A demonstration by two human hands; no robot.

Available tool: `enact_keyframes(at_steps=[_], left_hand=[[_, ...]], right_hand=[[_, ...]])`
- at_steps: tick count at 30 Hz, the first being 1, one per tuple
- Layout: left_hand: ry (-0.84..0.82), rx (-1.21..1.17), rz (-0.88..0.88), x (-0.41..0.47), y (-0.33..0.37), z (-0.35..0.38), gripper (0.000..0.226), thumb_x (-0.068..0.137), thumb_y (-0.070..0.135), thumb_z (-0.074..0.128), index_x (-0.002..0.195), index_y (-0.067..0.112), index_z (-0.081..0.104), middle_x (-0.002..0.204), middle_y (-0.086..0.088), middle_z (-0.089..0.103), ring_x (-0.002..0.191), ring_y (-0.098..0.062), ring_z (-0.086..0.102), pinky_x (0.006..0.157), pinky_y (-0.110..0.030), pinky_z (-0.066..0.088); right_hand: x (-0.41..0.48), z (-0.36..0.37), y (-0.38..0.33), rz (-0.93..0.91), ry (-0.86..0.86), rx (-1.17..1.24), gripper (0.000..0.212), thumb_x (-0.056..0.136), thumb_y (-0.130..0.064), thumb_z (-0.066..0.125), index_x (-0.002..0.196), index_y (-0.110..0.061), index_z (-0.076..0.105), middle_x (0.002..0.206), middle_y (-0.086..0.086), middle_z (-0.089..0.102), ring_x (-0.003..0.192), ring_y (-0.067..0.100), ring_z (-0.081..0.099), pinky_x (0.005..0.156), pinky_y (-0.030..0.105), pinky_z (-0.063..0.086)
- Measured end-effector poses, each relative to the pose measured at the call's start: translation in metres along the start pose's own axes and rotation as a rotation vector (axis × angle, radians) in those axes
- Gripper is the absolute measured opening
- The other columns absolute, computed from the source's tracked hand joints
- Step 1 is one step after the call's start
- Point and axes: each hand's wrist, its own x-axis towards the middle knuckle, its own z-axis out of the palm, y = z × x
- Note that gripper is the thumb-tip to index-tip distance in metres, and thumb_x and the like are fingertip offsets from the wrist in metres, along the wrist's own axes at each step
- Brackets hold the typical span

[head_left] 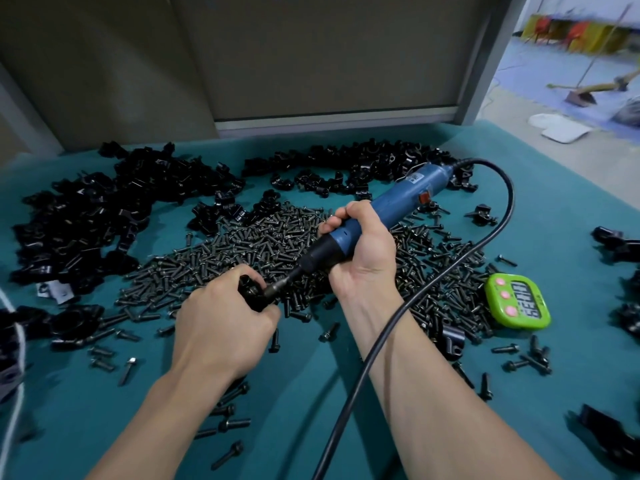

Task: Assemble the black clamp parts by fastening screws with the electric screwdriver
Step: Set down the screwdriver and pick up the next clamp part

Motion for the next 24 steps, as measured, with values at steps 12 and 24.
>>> enact_keyframes(at_steps=[12, 24], left_hand=[[-0.054, -0.111, -0.054, -0.001, 0.001, -0.004, 0.030, 0.071, 0.031, 0.081, 0.085, 0.047, 0.059, 0.065, 0.038, 0.061, 0.058, 0.005, 0.061, 0.043, -0.022, 0.037], [-0.132, -0.215, -0.042, -0.004, -0.004, -0.007, 0.031, 0.066, 0.035, 0.075, 0.087, 0.049, 0.058, 0.054, 0.014, 0.066, 0.037, -0.008, 0.050, 0.042, -0.027, 0.038]], right_hand=[[-0.002, 0.001, -0.002, 0.015, -0.124, 0.015, 0.021, 0.093, 0.011, 0.051, 0.098, -0.010, 0.050, 0.068, 0.008, 0.054, 0.055, 0.016, 0.051, 0.053, 0.027, 0.049], [-0.002, -0.005, -0.010, 0.097, -0.404, 0.025, 0.024, 0.084, -0.001, 0.059, 0.104, -0.014, 0.061, 0.071, 0.002, 0.055, 0.058, 0.013, 0.052, 0.061, 0.025, 0.049]])
